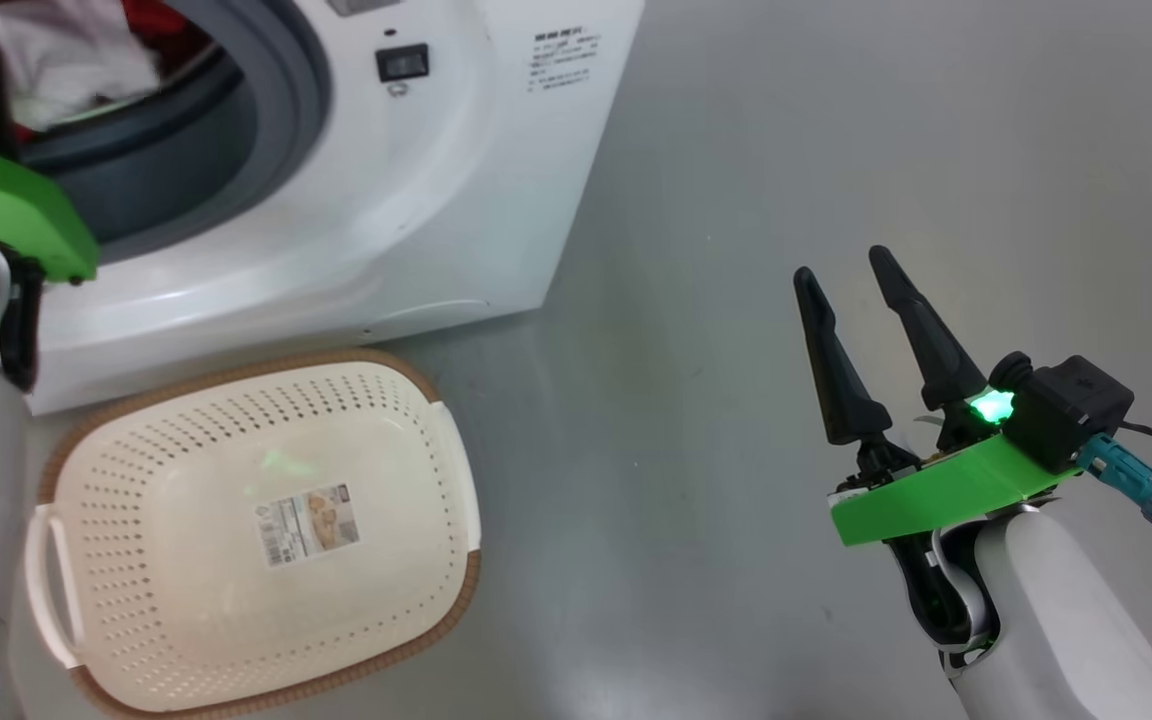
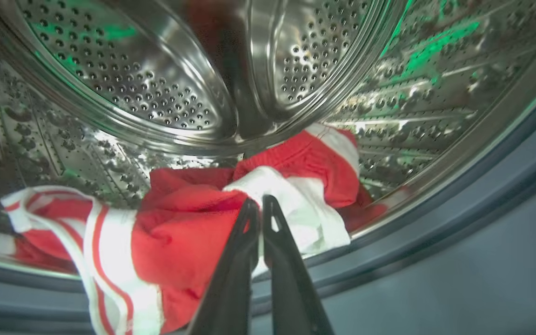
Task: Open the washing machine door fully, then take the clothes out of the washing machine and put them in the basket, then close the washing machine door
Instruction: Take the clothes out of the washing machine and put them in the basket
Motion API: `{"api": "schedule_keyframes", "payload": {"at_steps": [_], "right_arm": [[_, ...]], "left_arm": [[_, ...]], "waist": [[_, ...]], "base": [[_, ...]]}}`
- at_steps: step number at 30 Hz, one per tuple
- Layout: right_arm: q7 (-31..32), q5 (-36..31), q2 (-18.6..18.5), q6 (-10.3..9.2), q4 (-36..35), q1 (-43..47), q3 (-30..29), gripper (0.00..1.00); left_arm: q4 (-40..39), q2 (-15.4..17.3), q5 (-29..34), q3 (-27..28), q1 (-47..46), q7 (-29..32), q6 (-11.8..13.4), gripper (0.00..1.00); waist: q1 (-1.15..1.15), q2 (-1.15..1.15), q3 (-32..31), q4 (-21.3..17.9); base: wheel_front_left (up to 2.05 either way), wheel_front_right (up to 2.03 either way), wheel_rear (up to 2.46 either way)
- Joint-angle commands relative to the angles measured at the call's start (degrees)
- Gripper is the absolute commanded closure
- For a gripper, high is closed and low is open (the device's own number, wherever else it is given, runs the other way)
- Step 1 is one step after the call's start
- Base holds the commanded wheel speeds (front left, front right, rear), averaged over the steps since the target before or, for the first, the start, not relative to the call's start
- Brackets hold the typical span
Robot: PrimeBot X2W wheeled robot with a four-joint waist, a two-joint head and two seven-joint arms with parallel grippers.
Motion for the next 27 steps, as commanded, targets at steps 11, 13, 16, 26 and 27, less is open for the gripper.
{"api": "schedule_keyframes", "payload": {"at_steps": [11,13,16,26,27], "right_arm": [[-0.4,-0.5,-1.0,0.36,-0.7,4.0,0.2,0.0],[-0.4,-0.5,-1.1,0.36,-0.6,4.2,0.3,0.0],[-0.4,-0.4,-1.3,0.36,-0.4,4.7,0.4,0.0],[-0.4,-0.2,-1.8,0.36,-0.3,6.3,0.2,0.0],[-0.4,-0.2,-1.9,0.36,-0.3,6.4,0.2,0.0]], "left_arm": [[-23.2,-0.3,-0.9,5.1,13.1,-0.7,-0.5,1.0],[-25.8,-0.7,-0.6,5.7,14.7,-0.7,-0.6,1.0],[-29.7,-1.3,-0.4,7.0,16.9,-0.7,-0.6,1.0],[-42.9,-3.2,0.4,10.4,24.8,-0.7,-0.7,1.0],[-44.6,-3.5,0.5,10.7,25.8,-0.7,-0.7,1.0]], "waist": [[0.0,0.0,-5.7,3.9],[0.0,0.0,-6.3,4.3],[0.0,0.0,-7.2,4.7],[0.0,0.0,-9.5,5.8],[0.0,0.0,-9.6,5.9]], "base": [[0.0,0.0,0.0],[0.0,0.0,0.0],[0.0,0.0,0.0],[0.0,0.0,0.0],[0.0,0.0,0.0]]}}
